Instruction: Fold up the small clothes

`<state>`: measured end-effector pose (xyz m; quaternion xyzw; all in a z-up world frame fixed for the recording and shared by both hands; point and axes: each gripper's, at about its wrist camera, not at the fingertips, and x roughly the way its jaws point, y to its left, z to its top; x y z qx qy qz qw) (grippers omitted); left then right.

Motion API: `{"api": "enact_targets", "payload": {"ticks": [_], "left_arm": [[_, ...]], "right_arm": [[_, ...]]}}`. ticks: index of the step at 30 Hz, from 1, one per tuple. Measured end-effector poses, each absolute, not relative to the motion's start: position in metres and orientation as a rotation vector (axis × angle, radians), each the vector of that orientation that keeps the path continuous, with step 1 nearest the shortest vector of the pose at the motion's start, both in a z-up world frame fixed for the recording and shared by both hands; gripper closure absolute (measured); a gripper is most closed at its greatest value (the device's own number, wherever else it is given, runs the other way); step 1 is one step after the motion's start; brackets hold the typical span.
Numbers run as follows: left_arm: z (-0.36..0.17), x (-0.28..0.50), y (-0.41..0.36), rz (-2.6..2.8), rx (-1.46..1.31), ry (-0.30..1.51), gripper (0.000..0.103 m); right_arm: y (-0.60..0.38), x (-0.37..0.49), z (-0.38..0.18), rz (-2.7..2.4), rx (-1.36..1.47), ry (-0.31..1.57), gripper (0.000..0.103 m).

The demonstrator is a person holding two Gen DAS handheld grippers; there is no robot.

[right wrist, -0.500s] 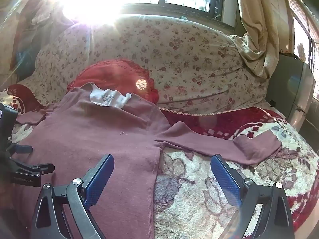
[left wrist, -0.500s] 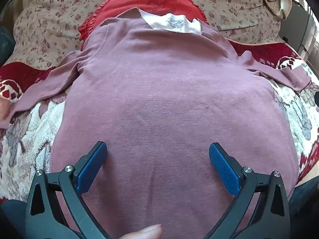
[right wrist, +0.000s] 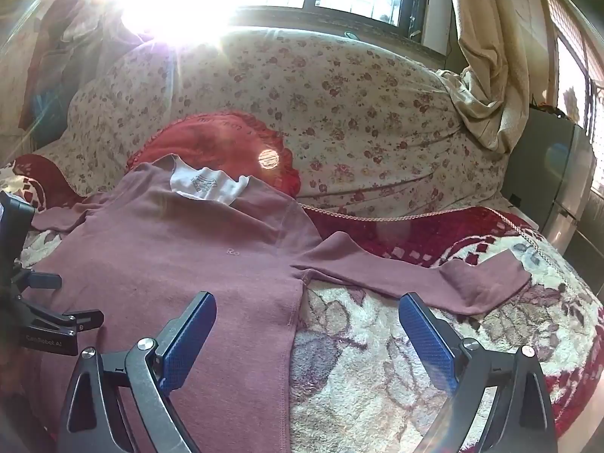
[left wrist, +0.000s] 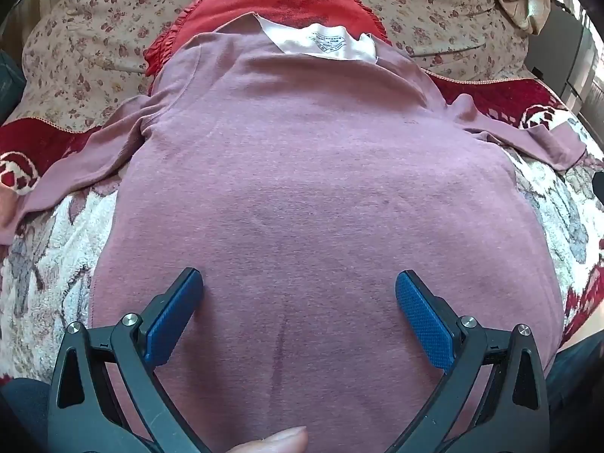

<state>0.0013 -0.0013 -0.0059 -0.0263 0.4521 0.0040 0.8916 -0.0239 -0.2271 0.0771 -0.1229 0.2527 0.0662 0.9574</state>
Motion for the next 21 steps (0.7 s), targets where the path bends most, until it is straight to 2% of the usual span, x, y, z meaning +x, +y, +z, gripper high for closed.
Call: {"api": "enact_targets", "payload": {"ticks": [21], "left_arm": [[-0.0052,-0.0013,-0.0012,0.001,-0.054,0.94,0.001]], "right_arm": [[-0.2317,-0.0211,0.0789,0.124,-0.247,0.53,0.006]]}}
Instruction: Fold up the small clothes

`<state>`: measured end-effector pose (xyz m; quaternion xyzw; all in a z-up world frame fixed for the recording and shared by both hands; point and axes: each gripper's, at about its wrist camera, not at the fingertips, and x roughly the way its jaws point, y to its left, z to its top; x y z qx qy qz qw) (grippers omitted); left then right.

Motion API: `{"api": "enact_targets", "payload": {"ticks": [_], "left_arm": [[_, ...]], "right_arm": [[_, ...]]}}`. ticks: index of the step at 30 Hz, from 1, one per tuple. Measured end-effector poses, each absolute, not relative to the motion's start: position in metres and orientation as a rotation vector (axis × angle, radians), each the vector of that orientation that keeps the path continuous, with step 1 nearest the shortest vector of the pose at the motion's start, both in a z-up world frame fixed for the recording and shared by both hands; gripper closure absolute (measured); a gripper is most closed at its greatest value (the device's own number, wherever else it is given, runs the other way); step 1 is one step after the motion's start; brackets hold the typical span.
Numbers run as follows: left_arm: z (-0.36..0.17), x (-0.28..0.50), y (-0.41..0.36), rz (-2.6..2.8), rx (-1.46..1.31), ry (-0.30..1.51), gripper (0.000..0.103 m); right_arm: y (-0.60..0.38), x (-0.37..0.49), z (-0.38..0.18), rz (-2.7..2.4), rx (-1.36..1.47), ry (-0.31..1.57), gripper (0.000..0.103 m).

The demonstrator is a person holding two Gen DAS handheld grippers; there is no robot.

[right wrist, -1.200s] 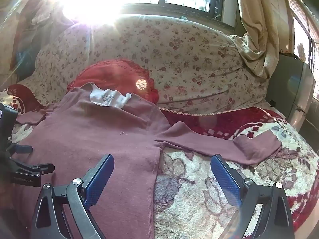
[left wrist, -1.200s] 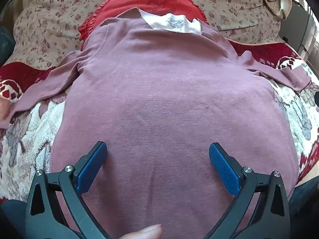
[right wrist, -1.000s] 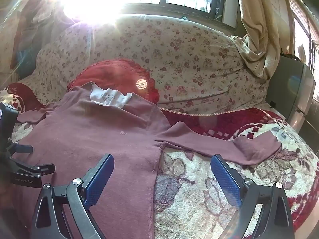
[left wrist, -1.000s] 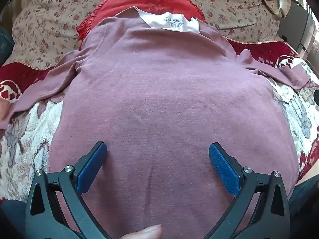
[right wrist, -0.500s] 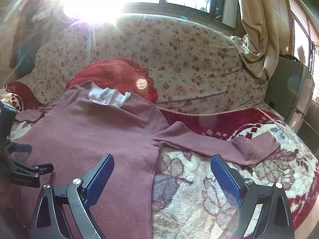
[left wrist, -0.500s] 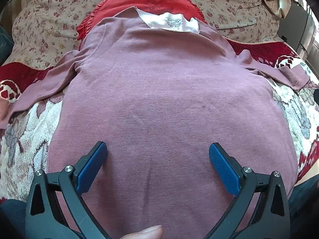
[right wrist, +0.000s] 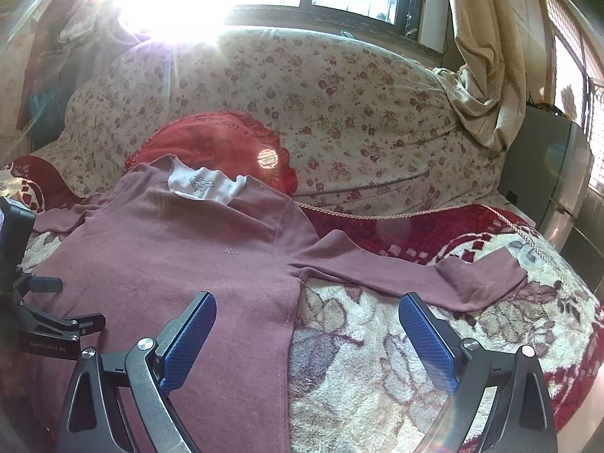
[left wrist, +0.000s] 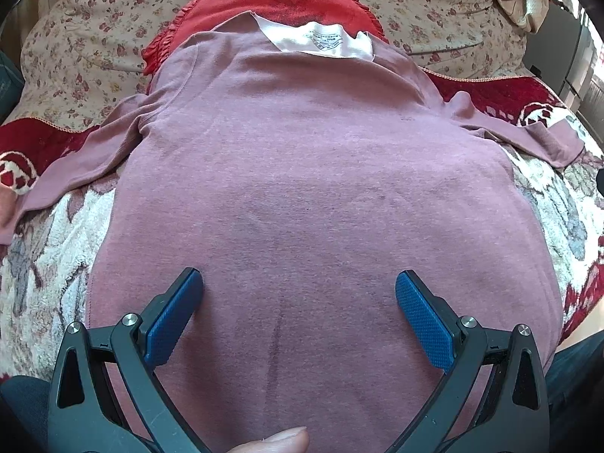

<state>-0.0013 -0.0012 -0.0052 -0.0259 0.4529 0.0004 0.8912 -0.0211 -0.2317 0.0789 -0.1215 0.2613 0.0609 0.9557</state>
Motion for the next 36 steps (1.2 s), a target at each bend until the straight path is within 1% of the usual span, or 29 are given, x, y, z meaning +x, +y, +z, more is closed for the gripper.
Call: {"api": "enact_targets", "payload": {"ticks": [3,7,10,16,18,19,23,27,30,33,34,35,36], "left_arm": [[0.002,-0.001,0.004,0.02,-0.044,0.928,0.001],[0.036,-0.005,0.031,0.036,-0.052,0.88,0.001],[0.059,-0.01,0.057,0.086,-0.003,0.841,0.001],[0.055,-0.006,0.113,0.146,-0.016,0.934,0.001],[0.052,-0.004,0.127,0.131,-0.107,0.968,0.001],[0.054,-0.004,0.13,0.138,-0.133,0.957,0.001],[0.054,0.0,0.124,0.139,-0.182,0.9,0.001],[0.046,0.008,0.106,0.156,-0.088,0.877,0.001],[0.045,0.007,0.107,0.159,-0.092,0.864,0.001],[0.043,0.007,0.11,0.184,-0.106,0.867,0.001],[0.042,0.008,0.11,0.19,-0.105,0.869,0.001],[0.041,0.008,0.11,0.201,-0.099,0.869,0.001],[0.041,0.008,0.108,0.208,-0.09,0.867,0.001]], "right_arm": [[-0.235,-0.021,0.079,0.122,-0.236,0.55,0.006],[-0.248,-0.019,0.076,0.097,-0.19,0.581,0.006],[-0.262,-0.019,0.079,0.078,-0.138,0.584,0.006],[-0.29,-0.015,0.084,0.053,0.007,0.596,0.006],[-0.295,-0.014,0.085,0.057,0.049,0.597,0.006],[-0.296,-0.014,0.085,0.055,0.056,0.597,0.006],[-0.297,-0.014,0.086,0.058,0.062,0.593,0.006],[-0.297,-0.005,0.103,0.11,0.01,0.585,0.006],[-0.3,0.008,0.114,0.184,-0.058,0.591,0.006],[-0.305,0.023,0.103,0.237,-0.057,0.649,0.006],[-0.305,0.028,0.098,0.23,-0.048,0.679,0.007],[-0.305,0.033,0.093,0.216,-0.04,0.709,0.012],[-0.304,0.035,0.089,0.202,-0.038,0.729,0.014]]}}
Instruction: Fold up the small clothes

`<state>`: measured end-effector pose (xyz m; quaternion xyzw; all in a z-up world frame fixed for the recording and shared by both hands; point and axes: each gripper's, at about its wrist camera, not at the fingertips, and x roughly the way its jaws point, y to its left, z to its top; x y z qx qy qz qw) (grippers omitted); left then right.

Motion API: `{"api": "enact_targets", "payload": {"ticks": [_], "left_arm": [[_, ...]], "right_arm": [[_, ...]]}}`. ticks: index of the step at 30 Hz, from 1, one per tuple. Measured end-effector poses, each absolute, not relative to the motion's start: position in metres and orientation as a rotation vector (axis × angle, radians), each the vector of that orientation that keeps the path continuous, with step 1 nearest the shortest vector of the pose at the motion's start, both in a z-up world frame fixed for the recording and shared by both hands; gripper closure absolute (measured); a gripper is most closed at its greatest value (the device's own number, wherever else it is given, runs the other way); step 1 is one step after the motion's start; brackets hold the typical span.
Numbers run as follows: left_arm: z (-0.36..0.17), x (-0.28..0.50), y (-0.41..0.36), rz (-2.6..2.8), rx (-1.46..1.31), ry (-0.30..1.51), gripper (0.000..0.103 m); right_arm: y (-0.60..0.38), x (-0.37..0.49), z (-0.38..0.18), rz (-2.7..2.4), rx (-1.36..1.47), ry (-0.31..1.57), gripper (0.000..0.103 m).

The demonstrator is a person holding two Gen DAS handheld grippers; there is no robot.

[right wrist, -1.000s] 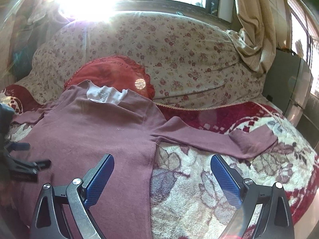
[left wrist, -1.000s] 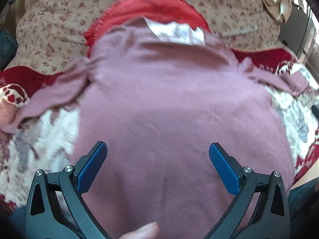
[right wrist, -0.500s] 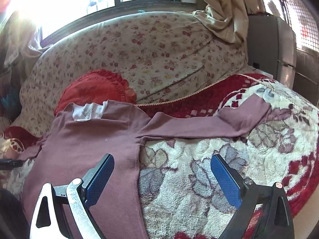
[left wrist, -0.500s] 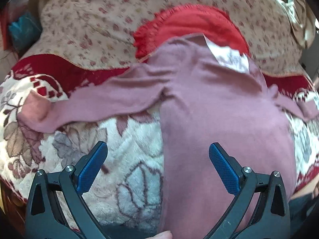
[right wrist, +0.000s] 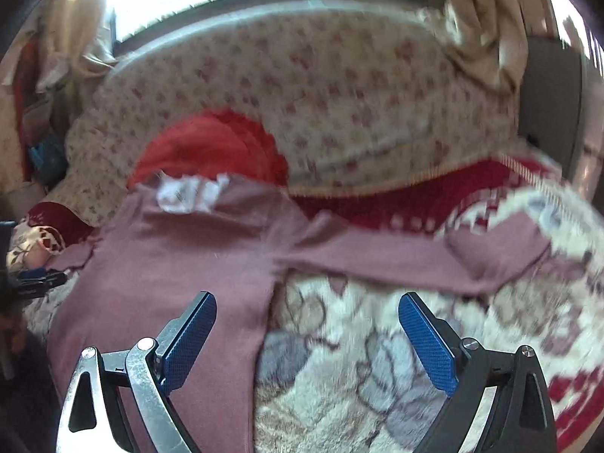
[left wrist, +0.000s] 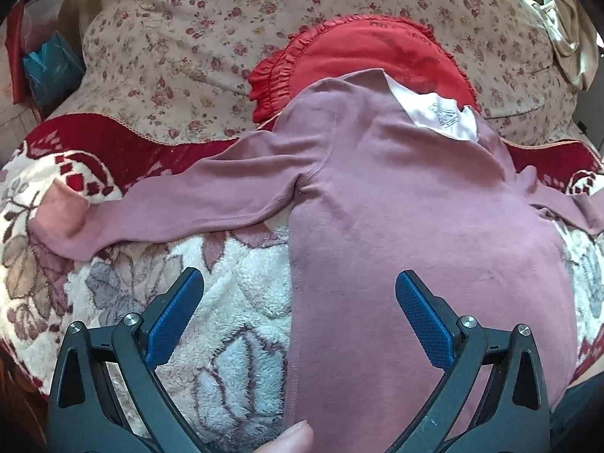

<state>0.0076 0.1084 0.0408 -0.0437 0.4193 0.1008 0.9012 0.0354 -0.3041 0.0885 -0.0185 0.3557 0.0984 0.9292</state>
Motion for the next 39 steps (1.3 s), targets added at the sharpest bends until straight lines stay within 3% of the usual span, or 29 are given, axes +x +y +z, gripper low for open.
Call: {"api": "enact_targets", "payload": {"ticks": [39], "left_arm": [[0.03,0.012,0.102,0.183,-0.082,0.911,0.001]], "right_arm": [[-0.301,0.04,0.09,0.088,-0.066,0.697,0.015]]}}
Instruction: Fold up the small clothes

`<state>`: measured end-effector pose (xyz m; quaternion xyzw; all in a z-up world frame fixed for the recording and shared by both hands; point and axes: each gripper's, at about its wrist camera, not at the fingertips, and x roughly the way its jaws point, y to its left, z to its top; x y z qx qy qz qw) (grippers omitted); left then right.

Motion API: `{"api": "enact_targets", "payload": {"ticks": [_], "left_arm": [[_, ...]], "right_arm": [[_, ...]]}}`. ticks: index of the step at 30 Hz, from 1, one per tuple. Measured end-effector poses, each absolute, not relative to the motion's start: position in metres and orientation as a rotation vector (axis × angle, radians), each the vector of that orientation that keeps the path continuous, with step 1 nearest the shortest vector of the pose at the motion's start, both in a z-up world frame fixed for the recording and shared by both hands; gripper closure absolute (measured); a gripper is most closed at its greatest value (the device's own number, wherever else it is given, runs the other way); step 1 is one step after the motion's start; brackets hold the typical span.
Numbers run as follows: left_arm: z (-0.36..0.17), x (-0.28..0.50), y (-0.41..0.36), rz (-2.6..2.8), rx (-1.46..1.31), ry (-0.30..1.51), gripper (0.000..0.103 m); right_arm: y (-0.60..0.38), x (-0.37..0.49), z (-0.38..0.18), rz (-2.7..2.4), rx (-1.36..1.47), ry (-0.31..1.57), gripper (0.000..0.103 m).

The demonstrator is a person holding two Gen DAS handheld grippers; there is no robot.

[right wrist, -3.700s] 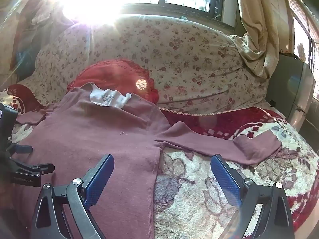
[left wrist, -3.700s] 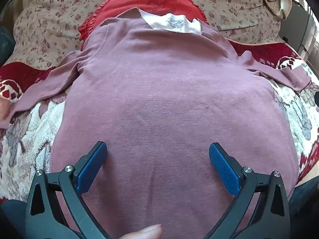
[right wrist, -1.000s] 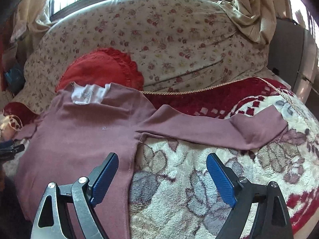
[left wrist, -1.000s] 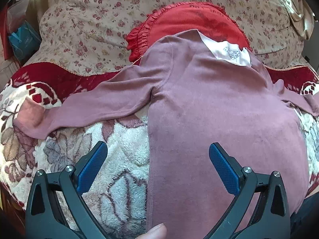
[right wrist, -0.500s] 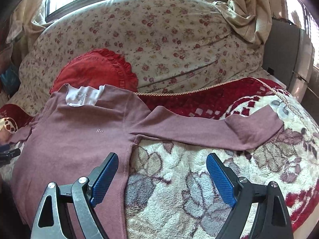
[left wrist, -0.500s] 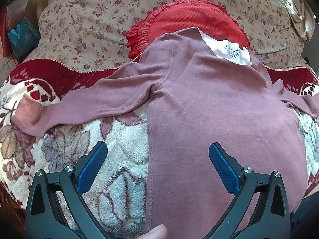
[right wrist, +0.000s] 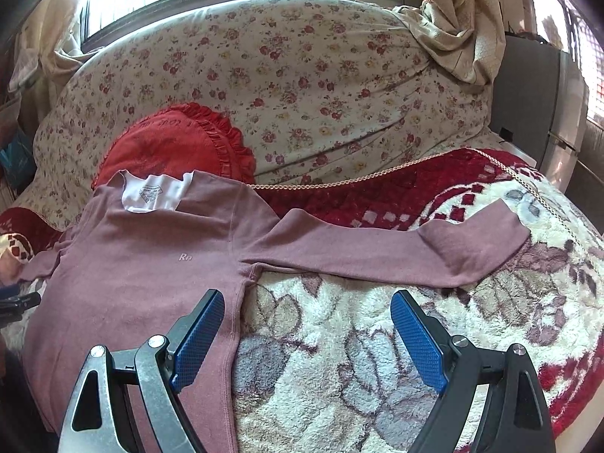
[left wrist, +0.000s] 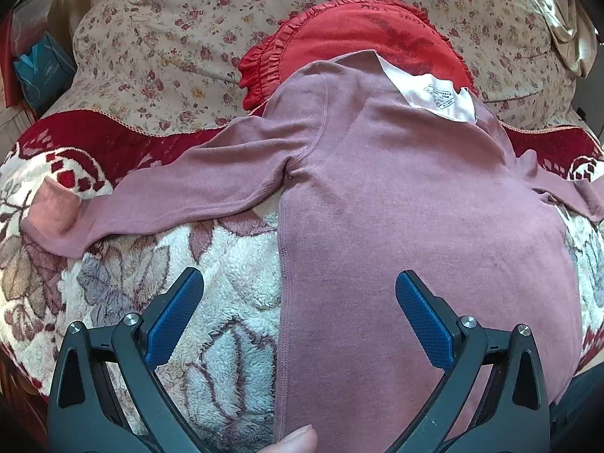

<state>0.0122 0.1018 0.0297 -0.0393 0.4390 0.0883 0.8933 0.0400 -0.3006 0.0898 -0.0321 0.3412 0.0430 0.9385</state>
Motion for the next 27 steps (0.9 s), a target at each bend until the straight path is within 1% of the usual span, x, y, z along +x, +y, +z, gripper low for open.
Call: {"api": "enact_targets", "payload": {"ticks": [27], "left_arm": [[0.0293,0.0126,0.102,0.182,-0.081,0.911,0.001]], "right_arm": [[-0.3014,0.0387,0.0914,0.078,-0.068,0.693,0.015]]}}
